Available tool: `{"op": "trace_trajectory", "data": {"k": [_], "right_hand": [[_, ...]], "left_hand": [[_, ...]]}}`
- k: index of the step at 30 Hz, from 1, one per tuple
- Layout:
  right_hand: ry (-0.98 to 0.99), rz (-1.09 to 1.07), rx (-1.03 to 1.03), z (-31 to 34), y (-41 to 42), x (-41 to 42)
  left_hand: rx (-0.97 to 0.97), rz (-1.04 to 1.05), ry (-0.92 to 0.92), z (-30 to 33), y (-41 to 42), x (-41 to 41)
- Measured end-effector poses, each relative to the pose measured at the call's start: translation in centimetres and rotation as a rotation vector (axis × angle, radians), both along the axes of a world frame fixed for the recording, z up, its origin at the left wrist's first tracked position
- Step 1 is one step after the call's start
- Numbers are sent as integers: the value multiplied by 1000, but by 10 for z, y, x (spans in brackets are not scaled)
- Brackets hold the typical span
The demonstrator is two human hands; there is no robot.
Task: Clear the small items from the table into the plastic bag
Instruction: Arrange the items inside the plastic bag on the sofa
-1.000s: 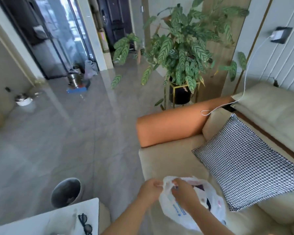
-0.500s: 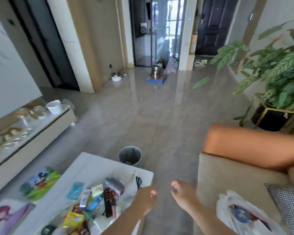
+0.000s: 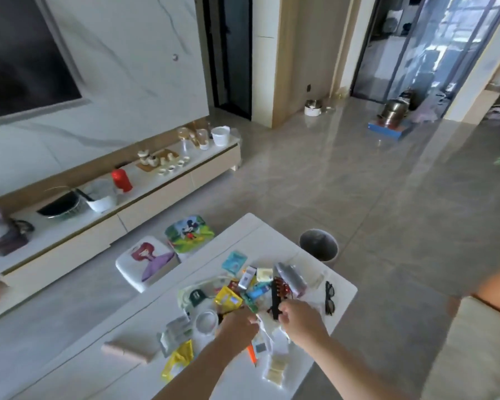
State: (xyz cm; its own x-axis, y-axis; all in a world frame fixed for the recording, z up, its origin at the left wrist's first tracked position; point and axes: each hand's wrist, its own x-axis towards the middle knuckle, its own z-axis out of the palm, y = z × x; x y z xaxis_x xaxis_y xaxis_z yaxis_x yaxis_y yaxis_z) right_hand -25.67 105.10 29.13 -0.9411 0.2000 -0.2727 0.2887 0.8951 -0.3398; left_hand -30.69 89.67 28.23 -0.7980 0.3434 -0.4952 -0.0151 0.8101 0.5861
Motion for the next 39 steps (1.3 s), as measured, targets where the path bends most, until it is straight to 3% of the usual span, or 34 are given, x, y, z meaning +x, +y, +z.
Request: {"op": "trace_trajectory", "data": {"k": [11,19,29,39], "right_hand": [[-115,450,-28,-32,-104,-53],[-188,715,-3,-85,-151,-82],[-327,659,-76,-187,-183,-93],[-341,593,-71,-331,-217,-104]], "left_hand": [[-60,523,-127,-26,-107,20],[-78,780,-215,-67,-144,43],[3,958,-295,-154,-180,41],[127,1014,-345,-306,-219,7]]}}
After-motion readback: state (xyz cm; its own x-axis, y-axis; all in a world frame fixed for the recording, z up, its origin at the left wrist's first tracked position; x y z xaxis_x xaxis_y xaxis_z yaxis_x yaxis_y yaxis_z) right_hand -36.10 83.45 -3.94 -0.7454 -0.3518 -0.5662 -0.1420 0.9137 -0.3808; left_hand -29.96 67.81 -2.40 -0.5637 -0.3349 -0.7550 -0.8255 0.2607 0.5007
